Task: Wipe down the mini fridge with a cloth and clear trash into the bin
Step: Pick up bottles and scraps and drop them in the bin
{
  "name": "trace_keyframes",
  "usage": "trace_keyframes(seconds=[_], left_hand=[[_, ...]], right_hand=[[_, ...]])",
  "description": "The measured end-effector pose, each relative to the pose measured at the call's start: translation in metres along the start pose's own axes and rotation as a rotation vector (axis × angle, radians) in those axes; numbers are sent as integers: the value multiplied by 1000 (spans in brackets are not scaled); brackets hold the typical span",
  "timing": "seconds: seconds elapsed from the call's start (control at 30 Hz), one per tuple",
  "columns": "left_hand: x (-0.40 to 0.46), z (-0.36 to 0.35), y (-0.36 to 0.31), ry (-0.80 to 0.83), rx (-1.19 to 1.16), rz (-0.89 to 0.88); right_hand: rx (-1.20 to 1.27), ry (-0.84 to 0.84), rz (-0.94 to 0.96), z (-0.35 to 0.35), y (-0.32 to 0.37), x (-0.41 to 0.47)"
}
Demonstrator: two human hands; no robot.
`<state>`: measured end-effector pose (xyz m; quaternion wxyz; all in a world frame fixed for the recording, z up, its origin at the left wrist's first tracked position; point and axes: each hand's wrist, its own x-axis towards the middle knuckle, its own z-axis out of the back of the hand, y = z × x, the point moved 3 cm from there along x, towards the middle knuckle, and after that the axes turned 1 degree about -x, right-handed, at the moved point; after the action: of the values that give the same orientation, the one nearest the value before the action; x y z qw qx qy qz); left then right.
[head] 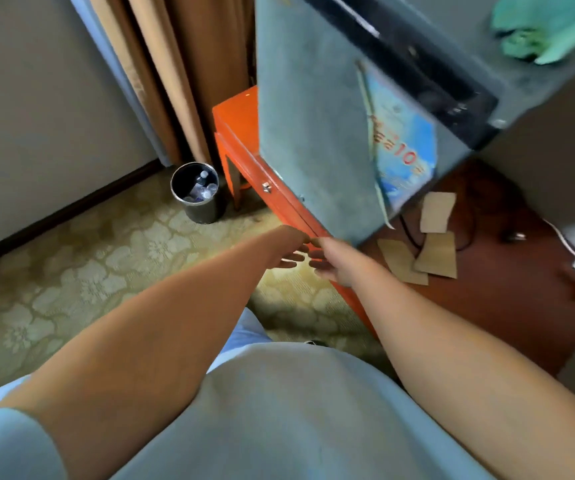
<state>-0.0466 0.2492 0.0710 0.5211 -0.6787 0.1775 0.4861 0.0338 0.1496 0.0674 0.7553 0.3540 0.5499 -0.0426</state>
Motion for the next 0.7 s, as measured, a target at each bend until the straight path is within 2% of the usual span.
trace_keyframes(seconds=[0.23,0.53,0.7], left_hand=[[-4,-100,-6,88,186,-14],[5,-195,-28,204,363,-8],[26,-225,-44,190,567,-134]], right_hand=[[179,-35,-4,82,-53,-35],[355,-163,-32,177,-98,-47],[476,-190,-49,210,-103,-54]])
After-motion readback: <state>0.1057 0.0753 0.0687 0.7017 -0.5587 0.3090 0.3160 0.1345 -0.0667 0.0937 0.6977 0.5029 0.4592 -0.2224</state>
